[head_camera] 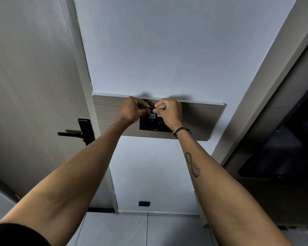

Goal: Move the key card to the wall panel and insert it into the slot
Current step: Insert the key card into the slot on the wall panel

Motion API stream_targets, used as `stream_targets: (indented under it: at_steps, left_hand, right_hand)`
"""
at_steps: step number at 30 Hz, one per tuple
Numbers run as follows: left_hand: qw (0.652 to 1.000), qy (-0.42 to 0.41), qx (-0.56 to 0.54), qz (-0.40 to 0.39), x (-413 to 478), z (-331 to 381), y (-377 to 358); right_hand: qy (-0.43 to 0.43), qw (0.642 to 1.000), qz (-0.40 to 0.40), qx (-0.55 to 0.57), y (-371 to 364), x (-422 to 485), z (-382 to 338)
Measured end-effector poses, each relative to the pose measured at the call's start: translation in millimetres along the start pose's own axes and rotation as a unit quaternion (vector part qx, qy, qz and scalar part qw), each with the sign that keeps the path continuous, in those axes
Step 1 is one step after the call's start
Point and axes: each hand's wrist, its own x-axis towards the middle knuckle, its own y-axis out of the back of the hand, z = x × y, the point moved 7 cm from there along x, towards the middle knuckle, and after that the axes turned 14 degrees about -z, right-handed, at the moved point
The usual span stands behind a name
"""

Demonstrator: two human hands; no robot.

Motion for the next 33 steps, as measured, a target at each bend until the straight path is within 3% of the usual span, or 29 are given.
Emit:
stream_targets:
  at_steps: [33]
  left_hand:
    - [0.99, 0.003, 0.138, 0.043, -28, 3, 3]
  right_hand:
    - [0.009, 0.98, -0.025, -0.2, 5, -21, -14]
